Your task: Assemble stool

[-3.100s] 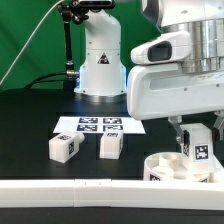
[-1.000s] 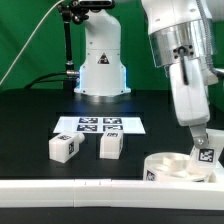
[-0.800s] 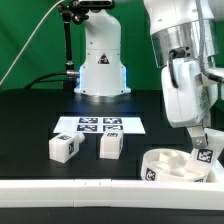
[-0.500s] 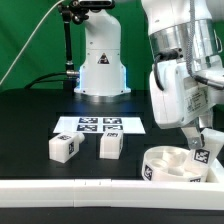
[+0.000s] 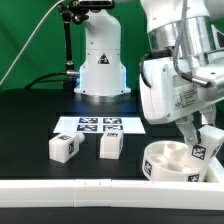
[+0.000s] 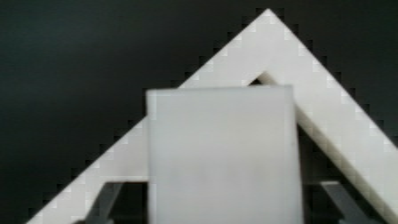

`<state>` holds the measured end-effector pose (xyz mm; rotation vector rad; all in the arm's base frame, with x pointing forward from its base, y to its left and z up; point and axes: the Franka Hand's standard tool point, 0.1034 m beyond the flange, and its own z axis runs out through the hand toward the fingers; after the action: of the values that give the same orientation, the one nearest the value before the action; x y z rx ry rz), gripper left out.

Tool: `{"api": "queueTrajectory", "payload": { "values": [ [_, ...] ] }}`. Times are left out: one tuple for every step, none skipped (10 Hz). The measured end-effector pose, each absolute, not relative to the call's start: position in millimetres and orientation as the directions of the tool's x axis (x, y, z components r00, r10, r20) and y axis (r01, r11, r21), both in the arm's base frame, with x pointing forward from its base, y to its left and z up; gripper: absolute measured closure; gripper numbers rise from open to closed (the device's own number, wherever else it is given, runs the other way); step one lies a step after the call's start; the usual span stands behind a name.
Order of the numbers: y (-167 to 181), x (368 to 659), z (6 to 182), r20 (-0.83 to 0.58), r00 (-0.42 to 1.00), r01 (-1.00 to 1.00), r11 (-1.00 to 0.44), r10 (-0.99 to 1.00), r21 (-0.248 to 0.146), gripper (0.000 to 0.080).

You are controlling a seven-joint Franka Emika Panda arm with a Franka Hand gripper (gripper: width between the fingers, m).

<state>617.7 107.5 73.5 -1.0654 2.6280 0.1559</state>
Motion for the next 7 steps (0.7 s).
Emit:
{"api": "queueTrajectory", "payload": {
  "values": [
    [107.8, 616.1, 72.2, -0.315, -0.677, -0.697, 0.717, -0.666, -0.018, 0.0459],
    [107.5, 615.9, 72.0, -0.317, -0.686, -0.687, 0.726, -0.655, -0.014, 0.0459],
    [107.8, 615.6, 71.5, -0.320, -0.684, -0.689, 0.725, -0.656, -0.013, 0.0393],
    [108.1, 615.4, 71.3, -0.319, -0.670, -0.703, 0.711, -0.670, -0.019, 0.0393],
    [107.3, 615.8, 71.8, -0.319, -0.664, -0.708, 0.706, -0.676, -0.023, 0.0212],
    [100.6, 616.4, 81.4, -0.322, -0.587, -0.776, 0.629, -0.743, -0.037, 0.0169],
    [90.9, 617.8, 90.9, -0.326, -0.540, -0.807, 0.587, -0.775, -0.059, 0.0169]
  ]
}}
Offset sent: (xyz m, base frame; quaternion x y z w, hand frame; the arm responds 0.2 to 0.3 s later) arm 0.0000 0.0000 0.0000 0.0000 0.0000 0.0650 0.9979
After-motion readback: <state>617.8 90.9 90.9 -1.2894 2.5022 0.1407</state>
